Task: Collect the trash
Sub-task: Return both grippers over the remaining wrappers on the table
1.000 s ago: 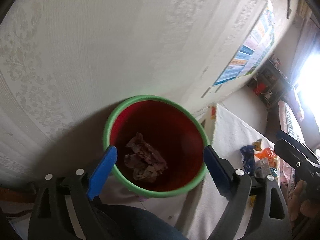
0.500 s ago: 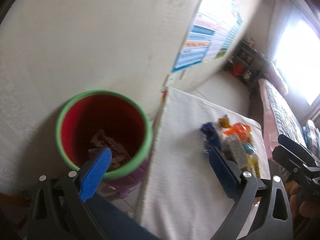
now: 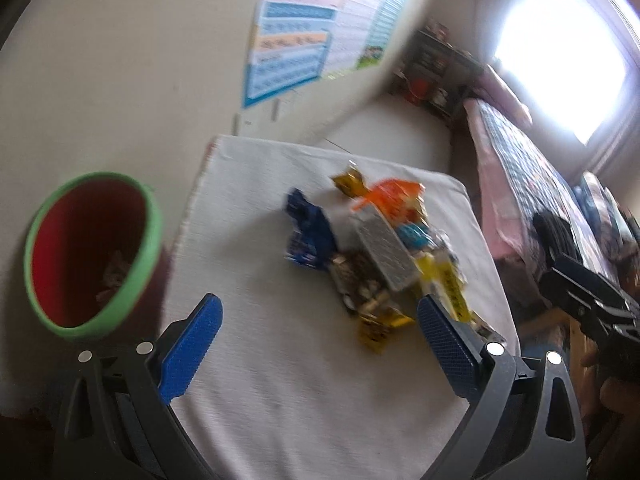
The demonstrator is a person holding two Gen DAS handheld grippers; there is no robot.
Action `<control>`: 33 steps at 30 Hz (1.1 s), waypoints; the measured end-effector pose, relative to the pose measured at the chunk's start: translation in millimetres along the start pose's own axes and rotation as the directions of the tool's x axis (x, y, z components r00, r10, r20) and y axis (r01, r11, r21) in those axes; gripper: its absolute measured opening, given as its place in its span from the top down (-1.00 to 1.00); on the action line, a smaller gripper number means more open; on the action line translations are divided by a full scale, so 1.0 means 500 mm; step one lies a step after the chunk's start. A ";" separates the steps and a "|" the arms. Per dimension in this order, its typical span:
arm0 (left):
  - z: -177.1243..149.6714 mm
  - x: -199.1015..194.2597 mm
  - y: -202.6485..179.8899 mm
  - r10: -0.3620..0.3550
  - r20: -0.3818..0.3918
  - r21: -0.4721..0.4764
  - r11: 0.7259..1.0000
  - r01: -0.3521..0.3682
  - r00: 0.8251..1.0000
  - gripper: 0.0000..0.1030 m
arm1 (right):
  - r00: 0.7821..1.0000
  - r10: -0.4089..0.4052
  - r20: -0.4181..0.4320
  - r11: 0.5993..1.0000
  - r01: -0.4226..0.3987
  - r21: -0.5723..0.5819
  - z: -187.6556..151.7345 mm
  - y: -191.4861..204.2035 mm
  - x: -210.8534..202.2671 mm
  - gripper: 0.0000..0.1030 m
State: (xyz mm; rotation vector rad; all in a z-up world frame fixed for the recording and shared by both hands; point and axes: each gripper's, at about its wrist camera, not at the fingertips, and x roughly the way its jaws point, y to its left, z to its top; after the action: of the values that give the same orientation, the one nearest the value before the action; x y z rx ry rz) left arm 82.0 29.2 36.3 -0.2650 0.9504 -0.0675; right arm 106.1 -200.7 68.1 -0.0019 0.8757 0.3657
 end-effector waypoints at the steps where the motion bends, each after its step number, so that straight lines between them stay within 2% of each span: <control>1: -0.003 0.008 -0.012 -0.004 -0.011 0.013 1.000 0.004 1.000 -0.83 | 1.000 -0.004 -0.002 1.000 0.004 0.006 -0.004 -0.008 -0.001 -0.88; 12: -0.038 0.120 -0.072 -0.037 -0.160 0.046 0.998 0.045 0.986 -0.82 | 0.998 -0.023 -0.052 0.999 0.024 0.033 -0.020 -0.072 0.031 -0.88; 18: -0.050 0.198 -0.090 -0.065 -0.248 0.038 0.996 0.077 0.967 -0.80 | 0.996 -0.017 -0.092 0.999 0.021 0.045 -0.023 -0.095 0.071 -0.88; 22: -0.057 0.253 -0.105 -0.056 -0.295 0.054 0.996 0.075 0.954 -0.79 | 0.993 -0.014 -0.115 0.998 0.020 0.054 -0.019 -0.112 0.099 -0.88; 25: -0.061 0.286 -0.112 -0.041 -0.323 0.059 0.996 0.064 0.946 -0.69 | 0.991 -0.011 -0.135 0.998 0.018 0.055 -0.014 -0.121 0.125 -0.88; 28: -0.065 0.311 -0.115 -0.045 -0.349 0.056 0.996 0.069 0.936 -0.47 | 0.987 -0.005 -0.158 0.998 0.014 0.057 -0.009 -0.128 0.157 -0.88; 30: -0.072 0.319 -0.114 -0.045 -0.364 0.067 0.995 0.074 0.930 -0.05 | 0.985 -0.006 -0.172 0.998 0.016 0.057 -0.005 -0.134 0.179 -0.88; 31: -0.074 0.318 -0.115 -0.038 -0.353 0.078 0.994 0.070 0.935 0.01 | 0.983 -0.014 -0.183 0.998 0.025 0.059 -0.002 -0.138 0.192 -0.88; 32: -0.076 0.318 -0.115 -0.040 -0.355 0.088 0.993 0.075 0.934 0.21 | 0.982 -0.020 -0.190 0.997 0.033 0.068 0.000 -0.145 0.205 -0.88; 33: -0.077 0.318 -0.115 -0.038 -0.353 0.092 0.993 0.076 0.935 0.29 | 0.980 -0.020 -0.198 0.996 0.037 0.085 0.002 -0.154 0.219 -0.88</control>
State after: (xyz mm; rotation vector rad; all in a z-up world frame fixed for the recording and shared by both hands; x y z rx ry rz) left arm 146.5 -61.2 -96.6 -0.1865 1.2911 -0.2234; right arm 194.6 -238.6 -24.9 0.0314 1.0866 0.3030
